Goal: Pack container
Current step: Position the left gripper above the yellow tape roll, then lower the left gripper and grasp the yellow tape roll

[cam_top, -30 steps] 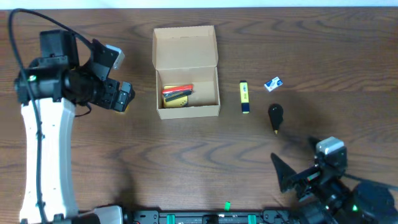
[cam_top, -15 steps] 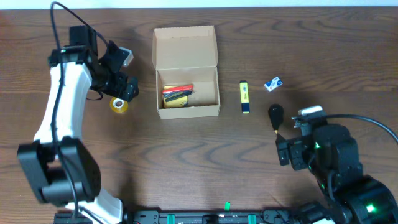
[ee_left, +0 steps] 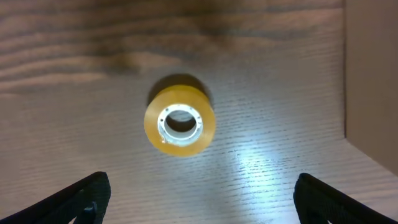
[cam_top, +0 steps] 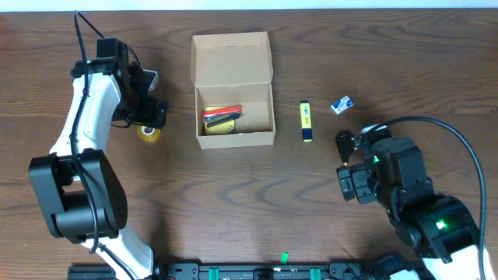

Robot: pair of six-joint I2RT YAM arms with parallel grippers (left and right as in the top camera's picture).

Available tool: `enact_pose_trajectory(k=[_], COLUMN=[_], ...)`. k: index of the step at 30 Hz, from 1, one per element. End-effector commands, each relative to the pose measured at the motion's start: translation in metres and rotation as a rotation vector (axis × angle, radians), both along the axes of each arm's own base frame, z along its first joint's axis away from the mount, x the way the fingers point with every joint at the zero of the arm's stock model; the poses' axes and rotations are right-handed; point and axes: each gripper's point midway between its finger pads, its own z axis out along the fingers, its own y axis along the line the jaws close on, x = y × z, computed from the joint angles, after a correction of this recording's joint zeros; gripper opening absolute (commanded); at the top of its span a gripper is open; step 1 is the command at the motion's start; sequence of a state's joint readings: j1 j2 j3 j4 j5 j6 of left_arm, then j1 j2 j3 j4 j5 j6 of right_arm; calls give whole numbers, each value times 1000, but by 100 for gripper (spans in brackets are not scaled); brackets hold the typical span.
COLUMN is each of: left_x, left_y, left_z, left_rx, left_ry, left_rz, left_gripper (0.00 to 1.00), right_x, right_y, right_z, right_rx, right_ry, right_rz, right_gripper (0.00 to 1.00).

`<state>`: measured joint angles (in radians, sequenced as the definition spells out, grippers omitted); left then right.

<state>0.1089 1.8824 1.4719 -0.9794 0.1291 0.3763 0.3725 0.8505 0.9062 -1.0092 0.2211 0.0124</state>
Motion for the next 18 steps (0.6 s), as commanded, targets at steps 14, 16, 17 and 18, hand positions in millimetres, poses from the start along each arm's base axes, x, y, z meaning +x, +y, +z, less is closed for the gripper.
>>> enact_pose_trajectory(k=[14,16,17,18], left_x=[-4,0,1,2], left_y=[9,17,20,22], left_z=[-45,-48,-50,-52], left_rx=[19,61,82,89], left_ry=[-6,-27,-36,-44], left_rz=[55,67,71,84], left_gripper=[95,95,95,95], right_x=[4,4,4,4], right_y=[-3,-3,-3,-3], right_z=[1,1,1,1], right_rx=[-23,-23,-23,-23], right_ry=[4,4,4,4], right_rz=[-6,-6,-6,-6], right_gripper=[99,99,99,99])
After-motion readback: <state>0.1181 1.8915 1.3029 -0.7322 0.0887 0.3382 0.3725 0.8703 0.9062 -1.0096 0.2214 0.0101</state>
